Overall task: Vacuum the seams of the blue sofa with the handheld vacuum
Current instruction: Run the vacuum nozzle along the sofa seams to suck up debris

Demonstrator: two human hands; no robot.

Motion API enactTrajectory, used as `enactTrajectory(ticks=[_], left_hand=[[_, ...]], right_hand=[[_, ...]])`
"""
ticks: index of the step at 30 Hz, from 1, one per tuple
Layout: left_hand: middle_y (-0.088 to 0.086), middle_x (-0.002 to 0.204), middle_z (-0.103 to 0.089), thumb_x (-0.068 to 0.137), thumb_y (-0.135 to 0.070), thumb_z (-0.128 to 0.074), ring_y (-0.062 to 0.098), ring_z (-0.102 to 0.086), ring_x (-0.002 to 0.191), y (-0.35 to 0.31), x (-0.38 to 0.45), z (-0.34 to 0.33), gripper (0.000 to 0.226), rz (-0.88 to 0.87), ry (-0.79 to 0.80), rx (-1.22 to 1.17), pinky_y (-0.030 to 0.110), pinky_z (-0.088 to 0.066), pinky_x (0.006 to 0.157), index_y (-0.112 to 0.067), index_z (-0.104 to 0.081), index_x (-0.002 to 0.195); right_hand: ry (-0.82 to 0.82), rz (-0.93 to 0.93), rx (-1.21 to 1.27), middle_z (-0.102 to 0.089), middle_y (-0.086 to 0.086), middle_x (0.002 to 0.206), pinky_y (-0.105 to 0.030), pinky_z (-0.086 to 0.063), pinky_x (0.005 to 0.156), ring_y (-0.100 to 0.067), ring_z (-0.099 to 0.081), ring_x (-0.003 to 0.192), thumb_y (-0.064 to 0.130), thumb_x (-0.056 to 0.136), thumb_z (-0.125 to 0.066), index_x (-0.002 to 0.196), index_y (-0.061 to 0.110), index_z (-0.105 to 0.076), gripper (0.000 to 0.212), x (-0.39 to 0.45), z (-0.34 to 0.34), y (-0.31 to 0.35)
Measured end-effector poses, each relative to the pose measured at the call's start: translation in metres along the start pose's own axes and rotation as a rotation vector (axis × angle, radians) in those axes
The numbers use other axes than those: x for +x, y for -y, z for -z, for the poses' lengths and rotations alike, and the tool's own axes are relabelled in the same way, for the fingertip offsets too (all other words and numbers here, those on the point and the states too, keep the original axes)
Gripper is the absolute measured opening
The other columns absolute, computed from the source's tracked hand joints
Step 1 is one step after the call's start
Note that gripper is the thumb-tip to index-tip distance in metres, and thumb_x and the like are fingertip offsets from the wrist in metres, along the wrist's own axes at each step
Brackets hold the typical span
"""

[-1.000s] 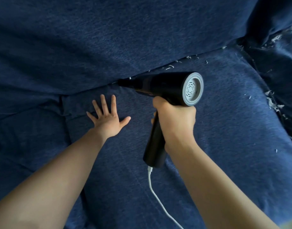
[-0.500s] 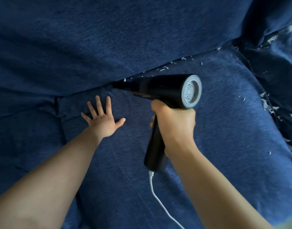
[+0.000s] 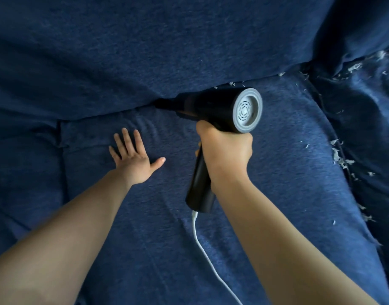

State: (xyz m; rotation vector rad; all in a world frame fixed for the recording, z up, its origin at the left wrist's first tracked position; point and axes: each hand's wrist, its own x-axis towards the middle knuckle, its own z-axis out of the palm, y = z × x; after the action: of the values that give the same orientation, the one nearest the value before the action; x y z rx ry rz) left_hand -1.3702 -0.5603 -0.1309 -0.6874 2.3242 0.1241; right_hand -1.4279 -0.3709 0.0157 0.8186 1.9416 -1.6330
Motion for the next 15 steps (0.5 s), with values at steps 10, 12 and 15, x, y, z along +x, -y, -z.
enactTrajectory(ticks=[10, 12, 15], left_hand=[[0.018, 0.152, 0.036, 0.079, -0.083, -0.029, 0.039, 0.026, 0.142, -0.008, -0.003, 0.009, 0.114, 0.073, 0.033, 0.025, 0.059, 0.006, 0.116, -0.011, 0.03, 0.146], [0.015, 0.155, 0.032, 0.082, -0.079, -0.03, 0.039, 0.022, 0.144, -0.012, -0.008, 0.014, 0.108, 0.064, -0.016, -0.026, 0.059, 0.006, 0.116, -0.013, 0.024, 0.149], [0.01, 0.157, 0.03, 0.087, -0.072, -0.033, 0.038, 0.022, 0.144, -0.027, -0.006, 0.021, 0.101, -0.02, -0.102, -0.054, 0.06, 0.007, 0.115, -0.017, 0.022, 0.15]], right_hand=[[-0.015, 0.028, -0.055, -0.074, -0.005, 0.074, -0.046, -0.063, 0.078, -0.032, -0.074, 0.079, 0.036, 0.056, -0.07, 0.075, 0.014, -0.071, 0.029, 0.01, 0.047, 0.009], [-0.045, 0.041, -0.044, -0.073, -0.006, 0.071, -0.048, -0.064, 0.075, -0.032, -0.074, 0.077, 0.035, 0.057, -0.071, 0.074, 0.012, -0.07, 0.029, 0.009, 0.059, 0.012], [-0.082, 0.061, -0.042, -0.07, -0.005, 0.063, -0.051, -0.064, 0.071, -0.035, -0.074, 0.072, 0.032, 0.06, -0.073, 0.069, 0.01, -0.068, 0.024, 0.012, 0.073, 0.016]])
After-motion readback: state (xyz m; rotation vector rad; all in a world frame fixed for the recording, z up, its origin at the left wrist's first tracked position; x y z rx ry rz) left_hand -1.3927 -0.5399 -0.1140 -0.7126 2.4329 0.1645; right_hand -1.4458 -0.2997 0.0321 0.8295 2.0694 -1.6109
